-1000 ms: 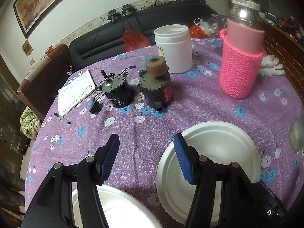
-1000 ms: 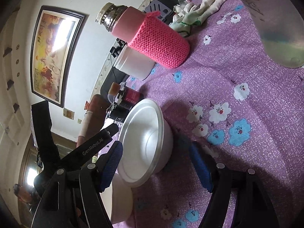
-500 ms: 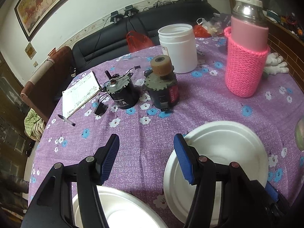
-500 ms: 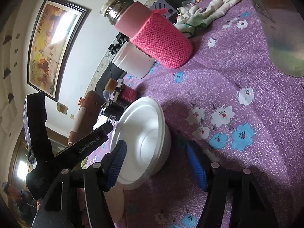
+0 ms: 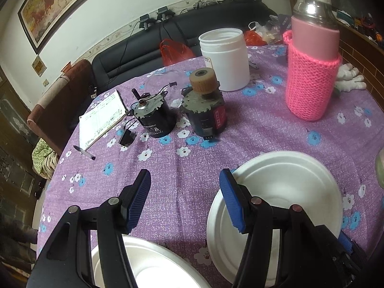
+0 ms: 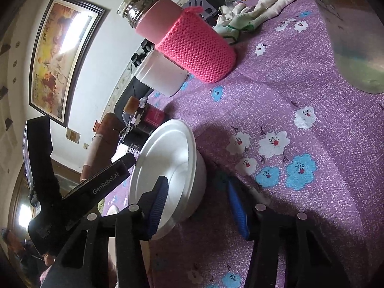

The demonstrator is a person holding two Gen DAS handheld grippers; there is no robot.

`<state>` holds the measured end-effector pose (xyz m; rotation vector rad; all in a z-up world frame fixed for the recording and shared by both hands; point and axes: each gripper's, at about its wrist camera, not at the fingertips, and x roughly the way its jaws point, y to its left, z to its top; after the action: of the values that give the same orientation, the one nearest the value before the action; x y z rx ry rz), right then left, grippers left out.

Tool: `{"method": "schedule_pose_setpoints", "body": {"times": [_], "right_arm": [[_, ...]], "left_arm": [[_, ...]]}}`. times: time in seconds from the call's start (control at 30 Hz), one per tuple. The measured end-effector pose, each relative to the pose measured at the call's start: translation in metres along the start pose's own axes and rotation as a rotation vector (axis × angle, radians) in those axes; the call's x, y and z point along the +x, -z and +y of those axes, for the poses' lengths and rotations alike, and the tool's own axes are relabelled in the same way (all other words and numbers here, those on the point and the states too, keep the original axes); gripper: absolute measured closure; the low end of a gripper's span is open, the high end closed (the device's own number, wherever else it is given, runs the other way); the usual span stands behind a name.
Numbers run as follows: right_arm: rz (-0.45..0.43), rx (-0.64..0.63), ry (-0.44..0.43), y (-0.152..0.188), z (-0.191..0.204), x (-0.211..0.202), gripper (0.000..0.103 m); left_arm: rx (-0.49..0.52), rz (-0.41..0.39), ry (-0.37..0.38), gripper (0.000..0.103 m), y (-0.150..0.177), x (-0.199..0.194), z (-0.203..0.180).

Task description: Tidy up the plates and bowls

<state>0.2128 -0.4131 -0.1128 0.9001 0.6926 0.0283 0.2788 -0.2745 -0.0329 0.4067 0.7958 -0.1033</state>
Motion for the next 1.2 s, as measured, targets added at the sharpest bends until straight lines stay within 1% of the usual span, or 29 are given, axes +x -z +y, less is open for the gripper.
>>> {"method": "schedule_pose_setpoints", "body": {"times": [0.13, 0.23, 0.47, 0.6, 0.67, 0.7, 0.83, 0.87, 0.9, 1.03, 1.1, 1.17, 1.2], "right_arm": [[0.001, 0.002, 0.002, 0.000, -0.001, 0.000, 0.055], [0.007, 0.011, 0.003, -0.001, -0.003, 0.001, 0.062], [0.006, 0.016, 0.002, -0.001, -0.003, 0.000, 0.064], [0.018, 0.018, -0.007, -0.001, -0.004, 0.002, 0.072], [0.023, 0.021, -0.010, -0.001, -0.004, 0.003, 0.074], [0.024, 0.020, -0.009, -0.001, -0.004, 0.003, 0.075], [0.027, 0.025, -0.020, -0.001, -0.005, 0.003, 0.078], [0.028, 0.030, -0.030, -0.001, -0.006, 0.003, 0.081], [0.028, 0.032, -0.035, -0.001, -0.006, 0.003, 0.082], [0.031, 0.044, -0.044, -0.002, -0.008, 0.002, 0.083], [0.032, 0.052, -0.048, -0.002, -0.010, 0.001, 0.083], [0.033, 0.067, -0.056, -0.003, -0.012, 0.000, 0.083], [0.038, 0.081, -0.066, -0.003, -0.014, 0.000, 0.083]], "left_arm": [[0.001, -0.001, -0.011, 0.044, 0.001, 0.000, 0.000], [0.009, -0.009, -0.022, 0.044, 0.001, 0.000, -0.001], [0.021, -0.023, -0.044, 0.044, 0.002, -0.001, -0.005], [0.020, -0.030, -0.052, 0.044, 0.002, -0.002, -0.004], [0.024, -0.037, -0.059, 0.044, 0.002, -0.003, -0.005], [0.025, -0.040, -0.061, 0.045, 0.002, -0.003, -0.005], [0.015, -0.042, -0.051, 0.046, 0.002, -0.003, -0.005], [0.011, -0.042, -0.041, 0.046, 0.001, -0.004, -0.004], [0.010, -0.041, -0.033, 0.047, 0.000, -0.004, -0.003], [-0.007, -0.010, 0.012, 0.054, -0.003, 0.001, 0.001], [-0.024, 0.022, 0.043, 0.067, -0.002, 0.007, 0.004], [-0.033, 0.047, 0.069, 0.075, -0.001, 0.011, 0.005], [-0.036, 0.052, 0.080, 0.078, -0.001, 0.012, 0.005]]}}
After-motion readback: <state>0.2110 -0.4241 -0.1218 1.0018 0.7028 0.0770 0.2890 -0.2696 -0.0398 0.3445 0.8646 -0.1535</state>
